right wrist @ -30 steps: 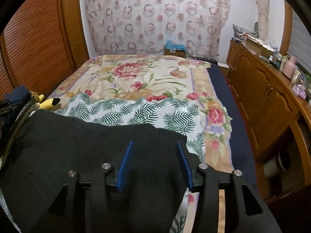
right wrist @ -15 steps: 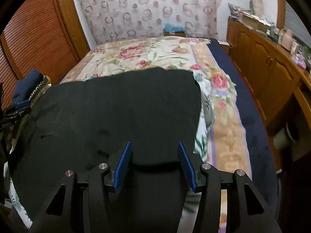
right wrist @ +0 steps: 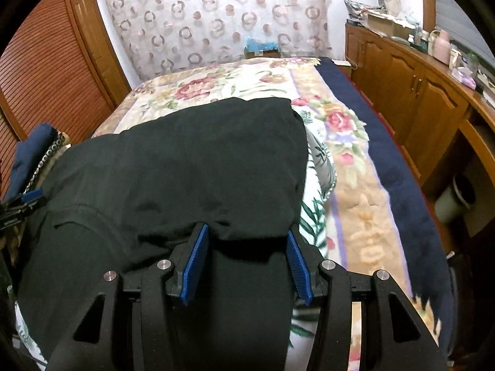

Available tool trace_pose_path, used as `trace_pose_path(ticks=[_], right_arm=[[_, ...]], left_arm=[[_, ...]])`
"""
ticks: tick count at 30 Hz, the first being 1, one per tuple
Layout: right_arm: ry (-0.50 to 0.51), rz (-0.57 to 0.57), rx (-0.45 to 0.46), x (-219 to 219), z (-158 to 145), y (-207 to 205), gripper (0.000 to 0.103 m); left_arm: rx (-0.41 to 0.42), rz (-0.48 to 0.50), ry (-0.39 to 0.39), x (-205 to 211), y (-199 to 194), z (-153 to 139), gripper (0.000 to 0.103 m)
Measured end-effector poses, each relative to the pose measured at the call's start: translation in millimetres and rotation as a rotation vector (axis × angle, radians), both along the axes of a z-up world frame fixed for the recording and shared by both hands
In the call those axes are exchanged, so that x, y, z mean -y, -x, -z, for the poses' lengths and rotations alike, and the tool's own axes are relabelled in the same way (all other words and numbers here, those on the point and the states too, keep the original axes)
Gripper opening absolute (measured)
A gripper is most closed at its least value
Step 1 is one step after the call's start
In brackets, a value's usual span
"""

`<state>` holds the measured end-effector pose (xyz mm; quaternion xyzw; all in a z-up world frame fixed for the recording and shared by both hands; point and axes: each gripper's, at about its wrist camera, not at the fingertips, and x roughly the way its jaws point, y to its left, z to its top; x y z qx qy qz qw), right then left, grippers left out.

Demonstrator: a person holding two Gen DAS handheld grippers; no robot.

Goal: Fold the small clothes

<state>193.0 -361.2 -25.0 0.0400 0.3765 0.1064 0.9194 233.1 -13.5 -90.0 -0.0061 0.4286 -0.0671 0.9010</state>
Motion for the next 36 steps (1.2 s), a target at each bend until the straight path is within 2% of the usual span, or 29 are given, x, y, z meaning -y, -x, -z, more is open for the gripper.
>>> trace_pose_path(ticks=[10,15,18,21,23,24,26,28,36], right_arm=[[0.06,0.006,0.04,-8.2,9.4,1.8,0.052],[0.055,0.013,0.041,-8.7,9.1,4.0,0.052],[0.052,0.015,0.041,-7.6,9.3,4.3,0.052],[0.051,0.011,0.043,-5.1,5.7,5.1,0.051],[0.063,-0.002,0.055,-4.9,3.4,5.5,0.035],[0.068,-0.005,0.062,-5.7,2.4,5.6,0.031],[0.073,-0.02,0.081,-6.8,0.5,5.6,0.01],[0.079,-0.03,0.107,-8.3,-2.2,7.6,0.008],[0.045,-0.043,0.204,0.9,-16.5,23.3,0.005]], left_arm=[[0.002,-0.047,0.036,-14.1,-6.4,3.6,0.076],[-0.009,-0.062,0.047,-16.2,-12.0,7.8,0.076],[-0.003,-0.077,0.025,-14.4,-12.6,8.2,0.066],[0.003,-0.101,0.002,-17.9,-12.8,7.5,0.048],[0.005,-0.107,-0.002,-21.9,-14.6,6.0,0.033],[0.006,-0.106,0.002,-24.5,-14.1,5.9,0.03],[0.011,-0.093,0.012,-26.1,-12.9,5.9,0.016],[0.021,-0.087,0.002,-24.9,-11.3,4.2,0.009],[0.155,-0.056,0.0,-22.3,4.4,-31.2,0.005]])
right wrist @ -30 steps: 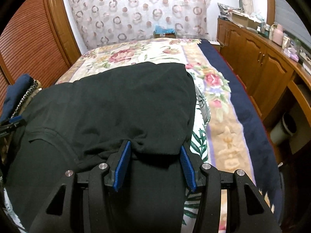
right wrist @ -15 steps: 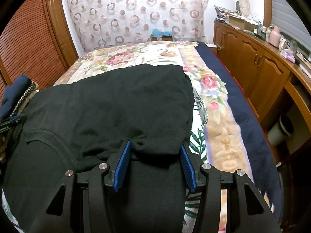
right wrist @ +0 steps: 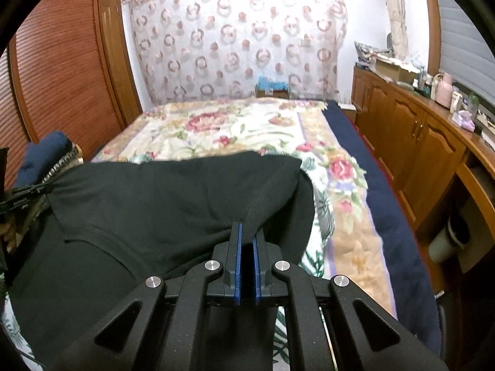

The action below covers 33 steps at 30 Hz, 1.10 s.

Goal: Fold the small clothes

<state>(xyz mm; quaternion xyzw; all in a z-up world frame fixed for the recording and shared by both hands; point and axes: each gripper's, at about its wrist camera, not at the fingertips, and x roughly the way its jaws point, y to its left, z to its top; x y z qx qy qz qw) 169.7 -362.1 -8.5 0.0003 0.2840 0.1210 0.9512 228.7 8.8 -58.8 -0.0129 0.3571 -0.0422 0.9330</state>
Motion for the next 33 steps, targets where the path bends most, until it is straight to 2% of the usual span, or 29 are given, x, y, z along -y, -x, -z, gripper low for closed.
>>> trace_pose_path(ticks=[8,18,25,33], right_arm=[[-0.014,0.024,0.058,4.6,-8.8,17.1,0.005],[-0.041,-0.005,0.112,11.6,-18.6,62.0,0.005],[-0.025,-0.015,0.132,19.6,-13.9,96.0,0.005],[-0.014,-0.024,0.14,23.7,-4.3,133.6,0.005]], left_arm=[[0.114,-0.019,0.054,-13.9,25.6,-29.8,0.005],[0.183,0.001,0.079,-16.3,60.0,-54.9,0.005],[0.211,0.02,0.079,-15.2,97.3,-59.3,0.005],[0.225,0.035,0.085,-11.3,136.2,-51.7,0.005]])
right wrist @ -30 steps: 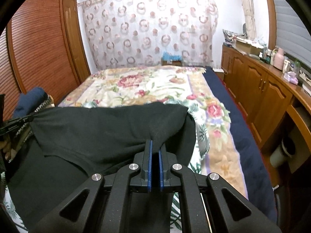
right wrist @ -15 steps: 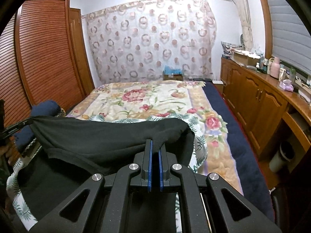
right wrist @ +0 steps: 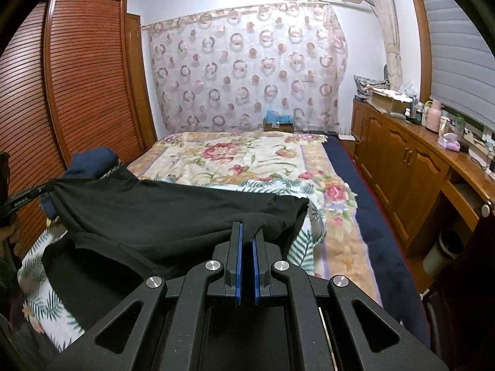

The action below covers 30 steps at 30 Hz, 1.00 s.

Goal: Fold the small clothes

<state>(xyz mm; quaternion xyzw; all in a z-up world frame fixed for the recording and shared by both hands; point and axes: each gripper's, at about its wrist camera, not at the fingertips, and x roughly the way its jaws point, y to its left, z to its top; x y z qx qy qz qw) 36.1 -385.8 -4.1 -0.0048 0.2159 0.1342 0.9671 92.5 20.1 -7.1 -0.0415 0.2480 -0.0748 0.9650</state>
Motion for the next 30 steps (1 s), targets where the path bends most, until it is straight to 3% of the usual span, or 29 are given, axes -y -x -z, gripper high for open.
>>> trace_pose_path(ticks=[12,24,27,30], right_arm=[[0.014,-0.004,-0.027,4.5,11.2,47.1,0.005],[0.031,-0.007,-0.161,-1.5,31.4,37.9,0.005],[0.078,0.003,-0.173,-7.6,29.6,31.9,0.008],[0.107,0.006,-0.155,-12.5,21.0,30.0,0.012]], left_arm=[[0.001,0.014,-0.003,-0.4,42.6,6.6,0.004],[-0.117,-0.002,-0.051,4.6,43.1,39.8,0.005],[-0.156,-0.011,-0.048,3.2,41.2,50.5,0.014],[-0.169,-0.005,-0.042,1.5,42.0,55.7,0.031]])
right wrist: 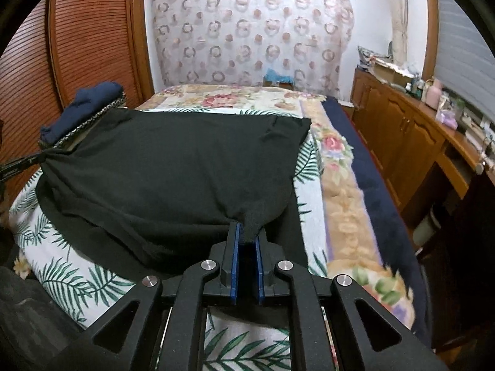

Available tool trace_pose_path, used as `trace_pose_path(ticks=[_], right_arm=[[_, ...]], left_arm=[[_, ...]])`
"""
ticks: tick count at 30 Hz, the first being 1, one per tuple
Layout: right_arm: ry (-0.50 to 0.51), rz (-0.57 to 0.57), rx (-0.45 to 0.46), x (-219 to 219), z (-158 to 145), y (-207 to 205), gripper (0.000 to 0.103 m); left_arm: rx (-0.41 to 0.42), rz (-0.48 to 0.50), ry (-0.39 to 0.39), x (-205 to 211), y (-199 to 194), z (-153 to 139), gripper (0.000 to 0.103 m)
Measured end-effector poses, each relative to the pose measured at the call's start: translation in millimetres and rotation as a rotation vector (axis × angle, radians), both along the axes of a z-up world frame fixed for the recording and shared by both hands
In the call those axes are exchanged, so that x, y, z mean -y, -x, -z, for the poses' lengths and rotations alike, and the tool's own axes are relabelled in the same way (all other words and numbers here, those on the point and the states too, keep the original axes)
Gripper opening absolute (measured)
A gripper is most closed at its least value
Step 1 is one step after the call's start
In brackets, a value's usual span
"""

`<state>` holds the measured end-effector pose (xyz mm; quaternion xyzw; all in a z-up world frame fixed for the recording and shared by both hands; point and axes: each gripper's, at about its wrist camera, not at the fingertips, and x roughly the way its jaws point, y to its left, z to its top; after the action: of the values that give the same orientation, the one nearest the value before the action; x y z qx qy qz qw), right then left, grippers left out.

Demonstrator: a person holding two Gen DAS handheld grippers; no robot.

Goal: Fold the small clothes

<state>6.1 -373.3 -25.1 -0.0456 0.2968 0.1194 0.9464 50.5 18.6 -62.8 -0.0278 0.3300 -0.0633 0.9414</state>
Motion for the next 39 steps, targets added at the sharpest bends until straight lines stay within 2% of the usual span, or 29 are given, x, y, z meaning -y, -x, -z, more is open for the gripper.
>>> trace_pose_path(ticks=[2,4,7,8,11,24,27,34,39], right_arm=[[-0.008,0.007,0.007,0.5,-9.1,-3.2,0.021],[-0.004,0.019,0.02,0.2,-16.0,-5.6,0.031],[-0.015,0.009,0.04,-3.7,-26.4,-8.0,0.053],[-0.011,0.003,0.044,-6.5,-27.9,-8.2,0.06],[0.002,-0.019,0.046,-20.2,-28.7,-15.1,0.064],[0.012,-0.185,-0.082,-85.6,6.1,-71.5,0.064],[0.015,-0.186,-0.117,-83.7,8.1,-93.0,0.064],[0.038,-0.158,-0.121,-91.1,3.0,-94.0,0.071],[0.05,-0.101,-0.136,-97.7,4.9,-77.2,0.077]], left_arm=[[0.005,-0.001,-0.004,-0.1,1.7,-0.4,0.042],[-0.001,0.0,-0.006,-0.9,2.3,-0.1,0.046],[-0.016,0.003,-0.001,-3.5,3.6,5.3,0.074],[-0.018,0.002,0.002,-4.4,4.2,7.2,0.076],[-0.033,-0.014,-0.001,-6.6,4.4,13.0,0.077],[-0.057,-0.044,-0.018,-15.8,7.9,22.8,0.077],[-0.062,-0.049,-0.019,-16.5,6.7,23.5,0.077],[-0.073,-0.059,-0.012,-20.7,5.9,27.8,0.077],[-0.081,-0.061,-0.007,-21.5,5.4,30.5,0.077]])
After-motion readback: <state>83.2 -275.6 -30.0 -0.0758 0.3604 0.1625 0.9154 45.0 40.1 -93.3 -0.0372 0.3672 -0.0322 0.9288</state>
